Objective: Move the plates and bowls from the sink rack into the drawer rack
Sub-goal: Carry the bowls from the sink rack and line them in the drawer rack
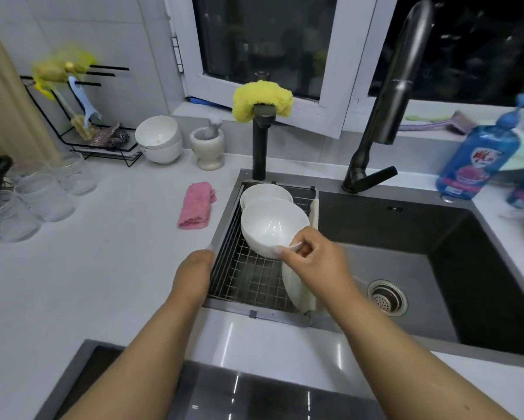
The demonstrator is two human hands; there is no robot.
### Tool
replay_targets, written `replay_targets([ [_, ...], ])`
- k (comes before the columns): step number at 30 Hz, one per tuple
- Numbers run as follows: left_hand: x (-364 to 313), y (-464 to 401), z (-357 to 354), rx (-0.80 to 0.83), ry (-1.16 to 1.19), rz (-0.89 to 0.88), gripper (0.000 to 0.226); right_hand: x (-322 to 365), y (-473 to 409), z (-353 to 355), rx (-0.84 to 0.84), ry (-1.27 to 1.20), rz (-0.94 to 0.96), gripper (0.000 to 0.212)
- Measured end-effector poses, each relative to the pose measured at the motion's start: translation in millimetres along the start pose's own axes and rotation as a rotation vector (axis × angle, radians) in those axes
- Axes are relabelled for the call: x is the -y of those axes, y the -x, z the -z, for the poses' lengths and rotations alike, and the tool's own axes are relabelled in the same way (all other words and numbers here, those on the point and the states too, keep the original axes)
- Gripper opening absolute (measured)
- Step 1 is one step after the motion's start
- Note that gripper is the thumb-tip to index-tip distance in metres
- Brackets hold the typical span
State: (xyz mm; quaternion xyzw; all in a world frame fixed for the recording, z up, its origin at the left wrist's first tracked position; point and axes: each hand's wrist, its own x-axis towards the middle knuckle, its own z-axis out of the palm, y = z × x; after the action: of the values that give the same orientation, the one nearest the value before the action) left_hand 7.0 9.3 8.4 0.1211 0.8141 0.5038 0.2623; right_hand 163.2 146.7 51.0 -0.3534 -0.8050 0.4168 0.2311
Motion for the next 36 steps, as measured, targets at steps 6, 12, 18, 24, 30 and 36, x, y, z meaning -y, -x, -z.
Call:
replay_targets([
  [6, -20, 91, -20, 0.268, 0.572, 0.158, 0.039, -8, 51, 12, 0.107, 0.028, 0.106, 0.035],
  [12, -1, 160, -33, 0.067, 0.551, 0.124, 0.031, -19, 108, 30, 0.237, -0.153, 0.146, 0.024],
  [18, 28, 232, -48, -0.074, 0.617, 0.131, 0.038, -30, 162, 45, 0.411, -0.336, -0.05, 0.048],
  [24, 58, 301, -46, -0.161, 0.705, 0.167, 0.046, -24, 220, 51, 0.747, -0.721, -0.319, 0.038],
  [30, 88, 353, -29, -0.263, 0.683, 0.178, 0.061, -9, 263, 44, 0.807, -0.783, -0.351, 0.027],
  [36, 106, 400, -13, -0.356, 0.652, 0.254, 0.054, 2, 301, 27, 0.815, -0.708, -0.34, 0.019],
])
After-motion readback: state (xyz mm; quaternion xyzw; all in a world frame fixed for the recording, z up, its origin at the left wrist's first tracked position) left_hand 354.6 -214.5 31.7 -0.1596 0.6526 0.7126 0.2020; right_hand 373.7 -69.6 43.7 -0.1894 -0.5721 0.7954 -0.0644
